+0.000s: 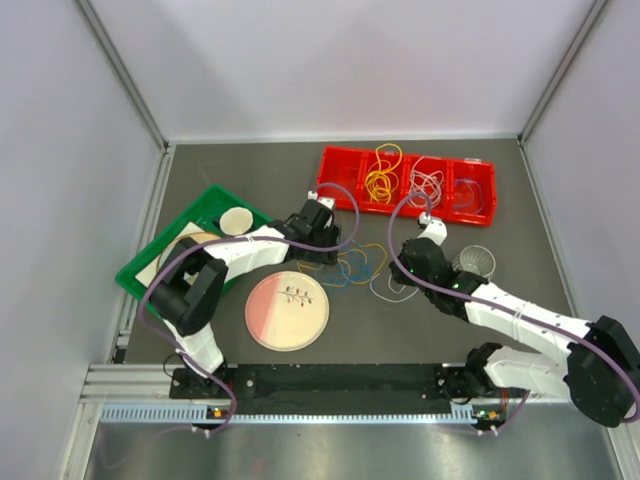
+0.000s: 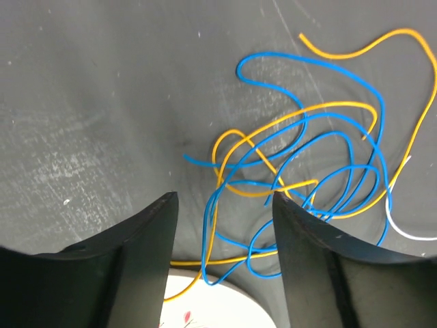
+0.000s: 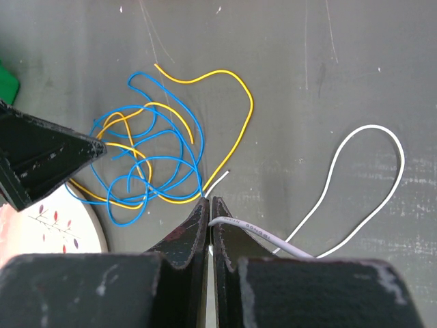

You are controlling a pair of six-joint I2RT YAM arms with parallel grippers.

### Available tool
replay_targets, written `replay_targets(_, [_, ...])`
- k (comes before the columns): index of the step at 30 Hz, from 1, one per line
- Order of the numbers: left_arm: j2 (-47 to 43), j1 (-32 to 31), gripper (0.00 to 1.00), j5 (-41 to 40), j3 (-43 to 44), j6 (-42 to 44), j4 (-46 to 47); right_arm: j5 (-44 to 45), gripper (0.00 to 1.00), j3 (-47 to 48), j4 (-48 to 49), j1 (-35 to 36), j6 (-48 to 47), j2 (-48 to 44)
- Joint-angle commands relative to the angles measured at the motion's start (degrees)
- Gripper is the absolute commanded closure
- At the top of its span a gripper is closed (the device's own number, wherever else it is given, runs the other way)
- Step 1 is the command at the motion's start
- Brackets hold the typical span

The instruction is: Untangle the cables

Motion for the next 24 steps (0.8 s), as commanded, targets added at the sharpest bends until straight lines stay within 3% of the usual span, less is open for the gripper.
replay_targets(1, [1.9, -0.2, 0.41, -1.0, 2.3, -0.8, 3.9, -0.1, 1.00, 0.4, 1.8, -0.3, 0.0, 0.0])
replay_targets(3, [3.0, -0.1, 0.44, -0.4, 3.5, -0.6, 3.3, -0.3, 1.00, 0.5, 1.8, -0.3, 0.0, 0.0])
replay_targets(6, [3.7, -0.2, 0.60, -0.2, 3.7, -0.7, 3.2, -0.4, 1.00, 0.3, 1.8, -0.3, 0.0, 0.2])
replay_targets(10, [2.3, -0.1, 0.99, -1.3, 4.4, -0.8, 2.2, -0.8, 1.00, 0.1, 1.8, -0.3, 0.5, 0.6])
replay_targets(18, [-7.7, -0.1, 1.00, 2.5, 9.9, -0.4, -2.1, -0.4, 1.00, 0.4, 1.8, -0.3, 0.7, 0.6])
replay_targets(24, [-15.8, -0.1, 1.00, 2.5, 11.9, -1.5, 2.3, -1.2, 1.00, -1.2, 2.0, -0.3, 3.0, 0.8])
